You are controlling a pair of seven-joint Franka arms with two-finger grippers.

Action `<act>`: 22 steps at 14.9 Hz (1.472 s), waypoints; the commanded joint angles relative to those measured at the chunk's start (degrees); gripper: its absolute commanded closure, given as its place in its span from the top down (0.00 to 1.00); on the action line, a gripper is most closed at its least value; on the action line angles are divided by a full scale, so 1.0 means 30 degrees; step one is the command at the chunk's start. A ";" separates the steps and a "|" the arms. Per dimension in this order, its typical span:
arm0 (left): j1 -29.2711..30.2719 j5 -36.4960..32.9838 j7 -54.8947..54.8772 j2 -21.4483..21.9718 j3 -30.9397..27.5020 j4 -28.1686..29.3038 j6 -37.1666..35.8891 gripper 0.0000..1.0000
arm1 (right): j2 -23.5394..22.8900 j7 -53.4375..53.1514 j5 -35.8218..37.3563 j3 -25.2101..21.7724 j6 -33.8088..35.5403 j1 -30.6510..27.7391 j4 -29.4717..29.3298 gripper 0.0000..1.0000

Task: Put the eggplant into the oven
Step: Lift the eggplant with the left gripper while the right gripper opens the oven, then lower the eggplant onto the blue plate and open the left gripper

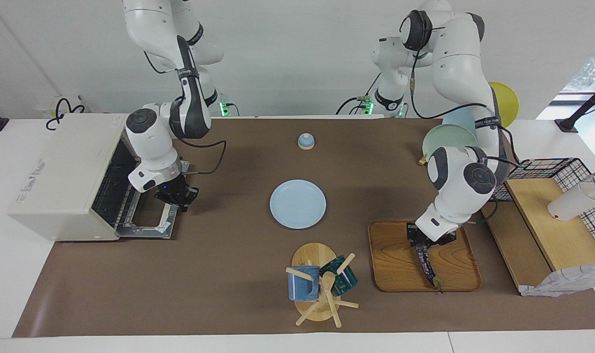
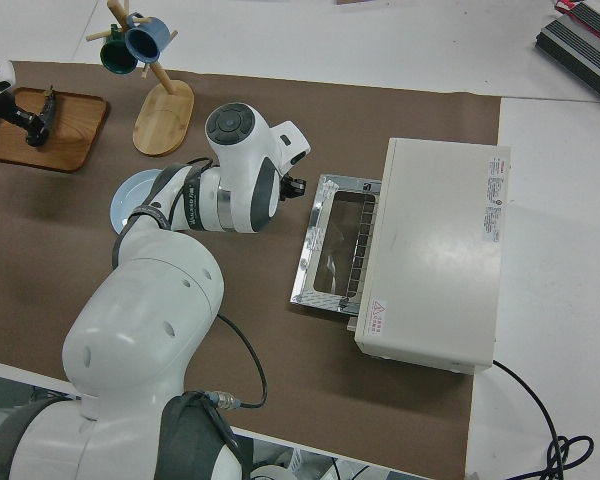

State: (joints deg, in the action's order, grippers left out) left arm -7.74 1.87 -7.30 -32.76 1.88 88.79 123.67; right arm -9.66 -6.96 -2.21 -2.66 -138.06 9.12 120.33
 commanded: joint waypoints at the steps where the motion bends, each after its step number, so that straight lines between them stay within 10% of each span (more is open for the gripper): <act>1: -0.0201 0.1361 0.0117 0.1245 -0.0158 -0.0298 -0.1723 0.00 | -0.0706 -0.0608 -0.0204 -0.0139 0.2270 0.0093 -0.2076 0.00; 10: -0.5288 0.2951 0.8631 0.6670 -0.0129 0.2420 -0.5630 0.00 | -0.0473 -0.0608 0.1908 -0.0198 0.6642 -0.0141 -0.4308 0.49; 16: -0.9545 0.2980 1.2774 0.6995 -0.0129 0.5467 0.0401 0.00 | -0.0414 -0.0608 0.1937 -0.0168 0.6907 -0.0024 -0.4249 0.57; 22: -1.0925 0.2951 1.3302 0.4419 -0.0187 0.5795 0.4303 0.00 | -0.0239 -0.0608 0.1937 -0.0110 0.6674 0.0267 -0.3870 0.67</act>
State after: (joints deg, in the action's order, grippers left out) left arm -39.34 10.01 32.33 -17.89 2.59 106.07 133.74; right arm -10.65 -8.46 2.67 -3.29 -118.13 9.50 108.24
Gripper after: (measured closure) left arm 0.590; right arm 0.330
